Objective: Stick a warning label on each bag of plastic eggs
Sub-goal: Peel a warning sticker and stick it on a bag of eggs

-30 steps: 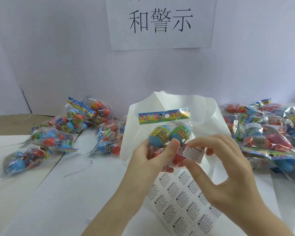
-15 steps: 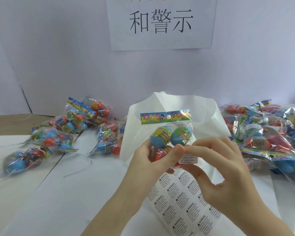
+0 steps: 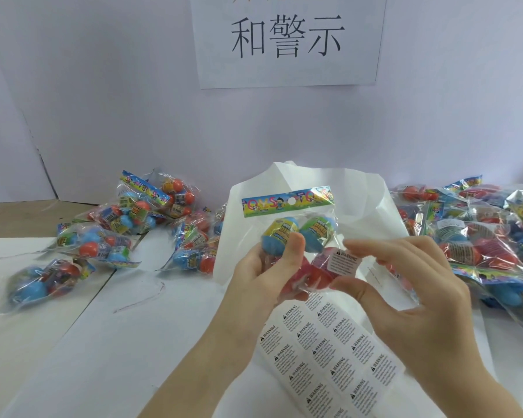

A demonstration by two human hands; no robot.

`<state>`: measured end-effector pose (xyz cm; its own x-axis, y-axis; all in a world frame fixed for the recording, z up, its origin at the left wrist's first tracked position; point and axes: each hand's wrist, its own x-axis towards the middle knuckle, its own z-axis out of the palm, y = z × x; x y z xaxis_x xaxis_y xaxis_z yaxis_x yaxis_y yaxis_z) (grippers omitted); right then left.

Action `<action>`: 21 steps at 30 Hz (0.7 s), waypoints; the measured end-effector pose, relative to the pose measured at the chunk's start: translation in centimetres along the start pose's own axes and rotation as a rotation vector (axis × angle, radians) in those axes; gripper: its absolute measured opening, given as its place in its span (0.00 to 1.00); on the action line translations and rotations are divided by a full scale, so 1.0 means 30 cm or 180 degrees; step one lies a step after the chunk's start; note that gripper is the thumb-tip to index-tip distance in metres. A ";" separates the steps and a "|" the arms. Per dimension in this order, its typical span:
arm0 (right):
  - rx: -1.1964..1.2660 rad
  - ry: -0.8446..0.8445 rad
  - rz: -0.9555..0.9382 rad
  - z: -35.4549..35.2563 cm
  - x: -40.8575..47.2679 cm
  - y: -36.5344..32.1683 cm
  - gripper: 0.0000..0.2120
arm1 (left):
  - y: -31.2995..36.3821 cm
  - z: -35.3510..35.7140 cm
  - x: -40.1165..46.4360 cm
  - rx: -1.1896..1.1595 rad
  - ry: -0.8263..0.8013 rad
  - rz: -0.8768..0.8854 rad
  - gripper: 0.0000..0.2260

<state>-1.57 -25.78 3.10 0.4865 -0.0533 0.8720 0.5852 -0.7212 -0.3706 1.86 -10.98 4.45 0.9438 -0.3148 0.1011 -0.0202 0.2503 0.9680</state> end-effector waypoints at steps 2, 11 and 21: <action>-0.0108 -0.0068 -0.0084 0.001 0.003 0.002 0.16 | 0.005 -0.001 -0.001 -0.0051 -0.0010 -0.0023 0.21; -0.0327 -0.0189 -0.0243 0.001 0.005 0.018 0.16 | -0.002 -0.010 -0.004 0.0192 0.0010 0.0071 0.19; -0.0587 -0.0279 -0.0228 0.007 -0.007 0.022 0.15 | -0.005 0.002 -0.006 0.0343 0.0158 0.0297 0.14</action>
<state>-1.16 -26.10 2.60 0.5072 0.0571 0.8599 0.4958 -0.8355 -0.2370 1.69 -11.01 4.29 0.9512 -0.2484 0.1830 -0.1415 0.1757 0.9742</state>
